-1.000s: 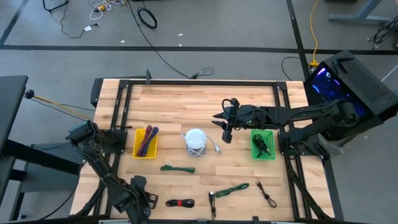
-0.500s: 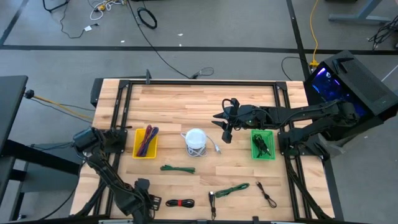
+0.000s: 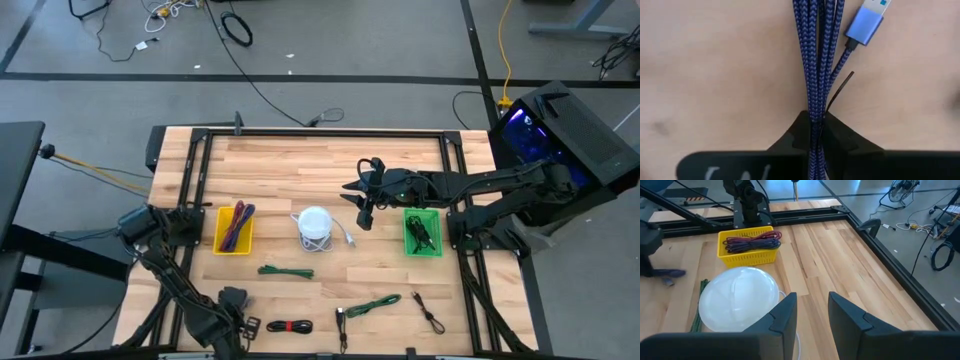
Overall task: Pick & Place USB Port
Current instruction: Put the purple charger cable into the yellow bin
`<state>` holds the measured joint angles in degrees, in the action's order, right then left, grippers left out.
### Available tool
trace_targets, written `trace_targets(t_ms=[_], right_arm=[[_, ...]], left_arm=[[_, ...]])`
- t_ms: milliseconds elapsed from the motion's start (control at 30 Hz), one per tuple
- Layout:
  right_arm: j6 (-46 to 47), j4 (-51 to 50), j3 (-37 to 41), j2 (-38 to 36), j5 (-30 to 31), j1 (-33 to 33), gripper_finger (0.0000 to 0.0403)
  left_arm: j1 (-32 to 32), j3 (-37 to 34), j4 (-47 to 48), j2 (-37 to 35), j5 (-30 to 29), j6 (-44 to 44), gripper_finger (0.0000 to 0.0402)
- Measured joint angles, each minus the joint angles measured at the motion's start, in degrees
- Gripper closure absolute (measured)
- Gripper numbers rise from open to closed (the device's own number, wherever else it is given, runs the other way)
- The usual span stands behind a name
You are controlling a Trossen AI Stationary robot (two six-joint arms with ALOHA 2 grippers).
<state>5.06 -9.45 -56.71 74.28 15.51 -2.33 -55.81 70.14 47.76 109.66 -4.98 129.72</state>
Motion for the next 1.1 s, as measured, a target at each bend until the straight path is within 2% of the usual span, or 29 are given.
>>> trace_targets(t_ms=[100, 167, 333, 400, 467, 567, 867, 1100], right_arm=[[0.0, 0.02, 0.0, 0.0, 0.02, 0.0, 0.0292], [0.0, 0.02, 0.0, 0.0, 0.04, 0.0, 0.0292], [0.0, 0.02, 0.0, 0.0, 0.04, 0.0, 0.0292], [0.0, 0.02, 0.0, 0.0, 0.04, 0.0, 0.0292], [0.0, 0.02, 0.0, 0.0, 0.0, 0.0, 0.0292], [0.0, 0.19, 0.0, 0.0, 0.02, 0.0, 0.0292], [0.14, 0.71, 0.02, 0.02, -0.58, -0.04, 0.0292], [0.12, 0.62, 0.02, 0.02, -0.44, -0.04, 0.0292]], left_arm=[[0.28, 2.57, 7.14, -1.61, -4.04, -0.36, 0.0376], [0.54, 5.28, 12.52, -2.98, -4.77, -0.34, 0.0376], [0.84, 11.85, 30.69, -4.42, -11.6, -0.31, 0.0376], [1.06, 13.84, 40.76, -4.67, -13.79, 0.4, 0.0376], [2.1, 14.43, 42.5, -5.13, -16.93, -0.17, 0.0376], [3.44, 10.22, 42.45, -9.14, -24.28, -2.81, 0.0376], [9.27, -8.87, 40.47, -22.65, -21.79, -4.56, 0.0376], [11.19, -19.22, 34.51, -34.45, -31.5, -7.33, 0.0376]])
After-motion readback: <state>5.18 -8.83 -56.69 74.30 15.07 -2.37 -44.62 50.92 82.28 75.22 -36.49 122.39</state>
